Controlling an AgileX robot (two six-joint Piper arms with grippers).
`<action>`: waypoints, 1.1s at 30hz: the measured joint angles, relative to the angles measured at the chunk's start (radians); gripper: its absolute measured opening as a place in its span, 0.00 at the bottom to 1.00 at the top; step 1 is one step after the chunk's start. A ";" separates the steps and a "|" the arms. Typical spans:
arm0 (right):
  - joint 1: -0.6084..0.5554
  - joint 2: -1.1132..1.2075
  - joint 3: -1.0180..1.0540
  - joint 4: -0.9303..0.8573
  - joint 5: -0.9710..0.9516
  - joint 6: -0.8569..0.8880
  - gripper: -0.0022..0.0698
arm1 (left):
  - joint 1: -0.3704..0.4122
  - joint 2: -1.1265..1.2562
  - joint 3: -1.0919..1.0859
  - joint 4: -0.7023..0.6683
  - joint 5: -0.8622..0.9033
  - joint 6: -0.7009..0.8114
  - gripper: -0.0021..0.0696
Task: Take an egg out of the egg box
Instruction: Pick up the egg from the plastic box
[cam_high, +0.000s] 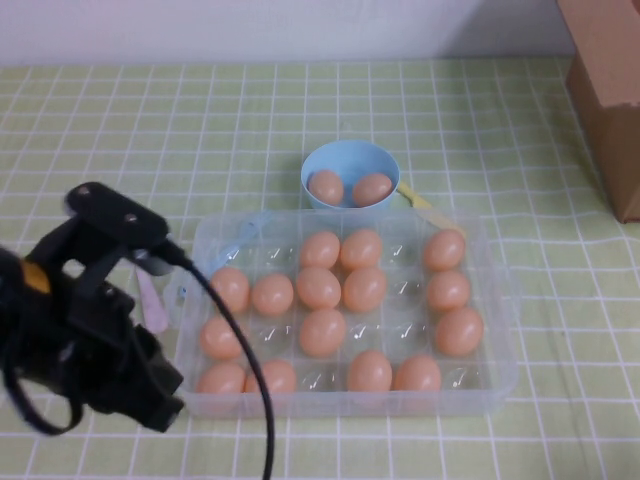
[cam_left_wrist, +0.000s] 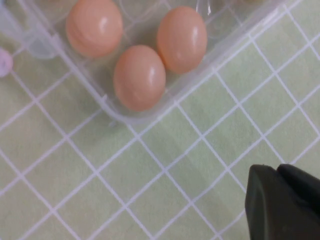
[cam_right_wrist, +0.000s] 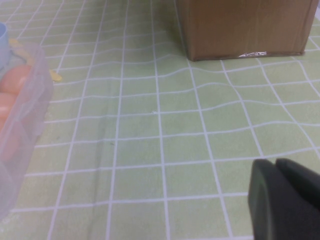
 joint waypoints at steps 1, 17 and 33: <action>0.000 0.000 0.000 0.000 0.000 0.000 0.00 | -0.028 0.027 -0.016 0.013 -0.011 -0.005 0.02; 0.000 0.000 0.000 0.000 0.000 0.000 0.00 | -0.218 0.515 -0.398 0.109 -0.053 -0.014 0.03; 0.000 0.000 0.000 0.000 0.002 0.000 0.00 | -0.238 0.733 -0.471 0.133 -0.189 -0.004 0.79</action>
